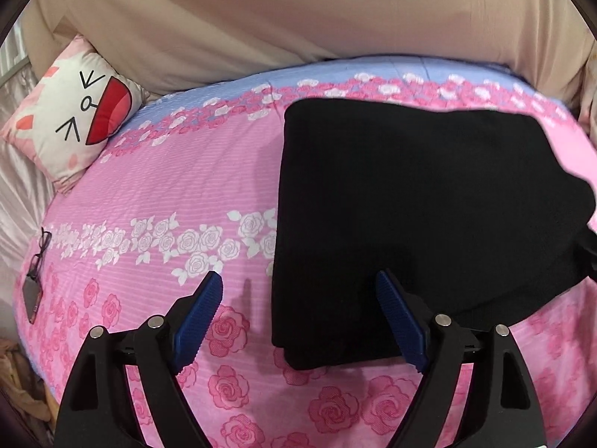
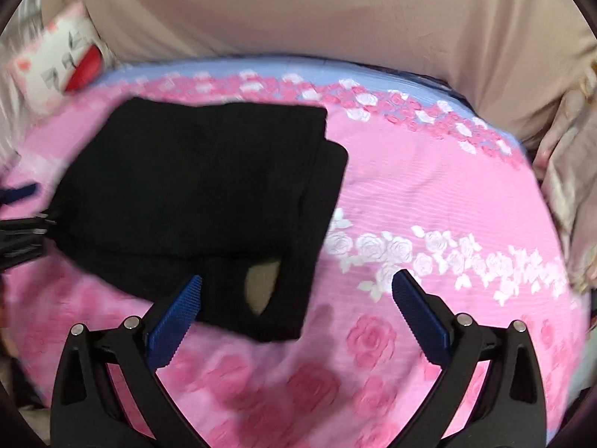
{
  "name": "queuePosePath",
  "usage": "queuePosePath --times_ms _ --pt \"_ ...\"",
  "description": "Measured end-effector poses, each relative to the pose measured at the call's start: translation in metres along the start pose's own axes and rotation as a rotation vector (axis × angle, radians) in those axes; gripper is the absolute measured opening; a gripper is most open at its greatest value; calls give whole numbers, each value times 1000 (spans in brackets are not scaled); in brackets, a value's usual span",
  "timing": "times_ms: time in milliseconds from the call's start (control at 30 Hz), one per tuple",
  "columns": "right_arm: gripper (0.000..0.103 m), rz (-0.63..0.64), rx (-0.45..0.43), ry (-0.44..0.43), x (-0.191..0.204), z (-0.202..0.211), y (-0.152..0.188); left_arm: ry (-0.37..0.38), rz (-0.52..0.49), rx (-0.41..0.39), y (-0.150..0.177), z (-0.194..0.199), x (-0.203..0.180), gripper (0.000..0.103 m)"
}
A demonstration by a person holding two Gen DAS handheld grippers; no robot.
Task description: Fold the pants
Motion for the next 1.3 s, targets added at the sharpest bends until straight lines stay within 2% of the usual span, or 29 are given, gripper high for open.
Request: queuePosePath --times_ms 33,133,233,367,400,433,467,500,533,600,667,933,1000,1067,1100,1200,1300 --pt "98 -5 5 19 -4 -6 0 -5 0 -2 1 -1 1 89" --pt "98 -198 54 -172 -39 -22 10 -18 7 -1 5 -5 10 98" --pt "98 -183 40 -165 -35 -9 7 15 28 9 9 -5 21 98" --pt "98 -121 -39 -156 -35 25 -2 21 35 -23 2 14 26 97" --pt "94 -110 -40 -184 -39 28 -4 33 43 -38 -1 20 28 97" --pt "69 -112 -33 -224 -42 27 -5 42 49 -47 -4 24 28 97" --pt "50 -124 -15 -269 -45 23 -5 54 53 -61 -8 29 28 97" --pt "49 -129 13 -331 -44 18 -7 56 51 -71 -11 30 27 97" --pt "44 -109 20 -340 -40 17 -7 48 46 -72 -14 29 24 97" --pt "44 -49 41 -312 -23 13 -7 21 36 -50 -16 22 20 97" --pt "44 -33 46 -328 -13 13 -6 29 34 -23 -12 16 17 97" --pt "43 78 33 -203 2 0 -18 24 11 30 -2 -6 11 98" --pt "46 49 49 -196 -6 -8 -20 29 5 28 -2 -7 11 98" --pt "60 5 59 -205 -16 -14 -18 30 -6 26 0 -10 11 98" --pt "62 -29 59 -207 -22 -16 -15 31 -9 25 0 -11 11 98" --pt "63 -59 57 -211 -22 -15 -13 37 -7 24 1 -13 11 98" --pt "63 -85 28 -208 -26 9 -16 27 -19 12 -2 -2 13 98"
Point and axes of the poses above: each gripper's, at about its wrist camera, not at the fingertips, and z roughly against the way its jaws point, x to its left, y to its underside, the point moved 3 cm from there along -z, roughly the way its jaws point, and after that the axes turned 5 degrees about x, right-handed, at the moved point
